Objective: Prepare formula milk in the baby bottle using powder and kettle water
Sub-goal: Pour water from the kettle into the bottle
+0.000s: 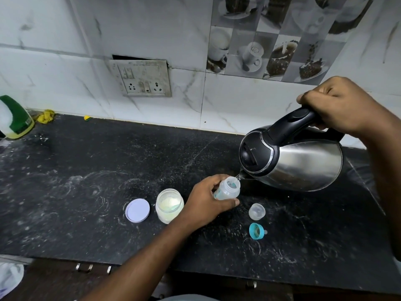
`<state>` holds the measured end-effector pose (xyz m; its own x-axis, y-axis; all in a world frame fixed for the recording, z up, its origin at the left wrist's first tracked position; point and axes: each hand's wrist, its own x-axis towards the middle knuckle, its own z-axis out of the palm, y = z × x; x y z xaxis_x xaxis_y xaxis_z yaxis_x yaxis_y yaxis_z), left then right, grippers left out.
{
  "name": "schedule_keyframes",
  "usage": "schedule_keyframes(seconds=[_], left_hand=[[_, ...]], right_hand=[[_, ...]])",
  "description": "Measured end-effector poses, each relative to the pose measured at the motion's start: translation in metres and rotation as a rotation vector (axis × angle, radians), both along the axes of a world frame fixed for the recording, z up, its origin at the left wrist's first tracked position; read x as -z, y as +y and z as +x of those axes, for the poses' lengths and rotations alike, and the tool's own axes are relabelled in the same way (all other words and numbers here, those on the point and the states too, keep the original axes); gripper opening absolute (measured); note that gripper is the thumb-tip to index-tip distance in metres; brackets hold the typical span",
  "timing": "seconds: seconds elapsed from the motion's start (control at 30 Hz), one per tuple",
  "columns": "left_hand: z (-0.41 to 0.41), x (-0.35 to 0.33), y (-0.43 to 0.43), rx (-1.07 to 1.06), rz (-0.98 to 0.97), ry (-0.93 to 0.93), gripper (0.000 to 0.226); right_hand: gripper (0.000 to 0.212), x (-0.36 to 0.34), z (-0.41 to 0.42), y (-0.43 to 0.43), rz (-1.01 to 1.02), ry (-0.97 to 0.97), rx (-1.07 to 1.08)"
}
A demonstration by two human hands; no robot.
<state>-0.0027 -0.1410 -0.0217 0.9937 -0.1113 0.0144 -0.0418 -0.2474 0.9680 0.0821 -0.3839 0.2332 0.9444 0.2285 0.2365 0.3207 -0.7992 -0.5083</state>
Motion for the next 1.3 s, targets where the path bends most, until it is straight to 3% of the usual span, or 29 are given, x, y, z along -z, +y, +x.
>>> schedule_keyframes(seconds=[0.73, 1.3], left_hand=[[-0.003, 0.002, -0.006, -0.012, -0.035, 0.027, 0.062], [0.001, 0.005, -0.009, -0.017, -0.009, 0.022, 0.060]], right_hand=[[0.052, 0.005, -0.002, 0.001, -0.098, -0.032, -0.019], [0.055, 0.015, 0.004, -0.012, -0.022, 0.002, -0.039]])
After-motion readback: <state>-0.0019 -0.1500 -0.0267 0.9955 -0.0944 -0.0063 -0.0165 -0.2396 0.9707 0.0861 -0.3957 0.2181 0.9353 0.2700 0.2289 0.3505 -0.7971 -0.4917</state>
